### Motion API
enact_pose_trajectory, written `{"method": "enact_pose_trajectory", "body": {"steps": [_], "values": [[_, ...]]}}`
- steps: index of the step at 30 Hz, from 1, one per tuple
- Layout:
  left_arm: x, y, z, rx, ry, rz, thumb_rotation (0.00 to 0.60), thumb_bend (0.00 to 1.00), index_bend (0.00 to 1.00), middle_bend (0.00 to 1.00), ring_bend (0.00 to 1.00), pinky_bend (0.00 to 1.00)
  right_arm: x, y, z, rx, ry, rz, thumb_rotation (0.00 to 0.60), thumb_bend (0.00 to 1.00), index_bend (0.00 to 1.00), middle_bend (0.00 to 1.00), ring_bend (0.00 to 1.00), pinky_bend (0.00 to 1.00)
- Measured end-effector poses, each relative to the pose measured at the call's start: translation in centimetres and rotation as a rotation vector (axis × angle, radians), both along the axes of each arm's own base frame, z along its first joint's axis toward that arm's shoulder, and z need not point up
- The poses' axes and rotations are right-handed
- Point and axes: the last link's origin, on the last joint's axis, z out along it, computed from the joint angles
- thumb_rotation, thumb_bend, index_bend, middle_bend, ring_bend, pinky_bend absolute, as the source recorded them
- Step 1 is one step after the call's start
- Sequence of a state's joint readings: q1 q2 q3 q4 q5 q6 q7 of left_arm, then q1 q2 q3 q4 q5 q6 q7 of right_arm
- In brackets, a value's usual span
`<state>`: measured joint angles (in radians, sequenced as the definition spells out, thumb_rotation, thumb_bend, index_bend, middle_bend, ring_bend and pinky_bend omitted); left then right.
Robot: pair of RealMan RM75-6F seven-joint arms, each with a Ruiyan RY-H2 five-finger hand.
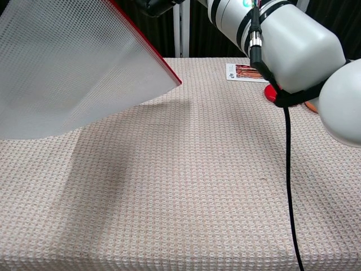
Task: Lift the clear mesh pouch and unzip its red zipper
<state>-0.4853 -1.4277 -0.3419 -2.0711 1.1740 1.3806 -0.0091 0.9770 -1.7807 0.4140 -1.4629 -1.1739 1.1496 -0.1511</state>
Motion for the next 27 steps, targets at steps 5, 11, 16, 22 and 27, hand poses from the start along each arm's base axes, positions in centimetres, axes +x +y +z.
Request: {"method": "enact_pose_trajectory", "body": {"steps": [5, 11, 16, 22, 27], "values": [[-0.3, 0.0, 0.3, 0.011, -0.015, 0.004, 0.586, 0.55, 0.67, 0.38, 0.21, 0.34, -1.1, -0.3, 0.2, -0.009, 0.013, -0.019, 0.600, 0.58, 0.75, 0.19, 0.00, 0.00], [-0.8, -0.1, 0.6, 0.029, -0.020, 0.009, 0.586, 0.55, 0.67, 0.38, 0.21, 0.34, -3.1, -0.7, 0.7, -0.025, 0.029, -0.055, 0.600, 0.58, 0.75, 0.19, 0.00, 0.00], [-1.2, -0.3, 0.7, 0.037, -0.012, 0.006, 0.588, 0.55, 0.67, 0.38, 0.21, 0.34, -5.3, -1.1, 1.3, -0.040, 0.050, -0.092, 0.600, 0.58, 0.76, 0.19, 0.00, 0.00], [-1.5, -0.3, -0.2, 0.026, 0.014, -0.007, 0.589, 0.54, 0.67, 0.38, 0.21, 0.34, -8.6, -1.2, 1.7, -0.042, 0.071, -0.149, 0.600, 0.58, 0.76, 0.19, 0.00, 0.00], [-1.8, -0.1, -1.2, 0.017, 0.041, -0.012, 0.585, 0.54, 0.67, 0.38, 0.21, 0.34, -11.5, -1.0, 1.6, -0.036, 0.092, -0.191, 0.600, 0.58, 0.76, 0.19, 0.00, 0.00]]}}
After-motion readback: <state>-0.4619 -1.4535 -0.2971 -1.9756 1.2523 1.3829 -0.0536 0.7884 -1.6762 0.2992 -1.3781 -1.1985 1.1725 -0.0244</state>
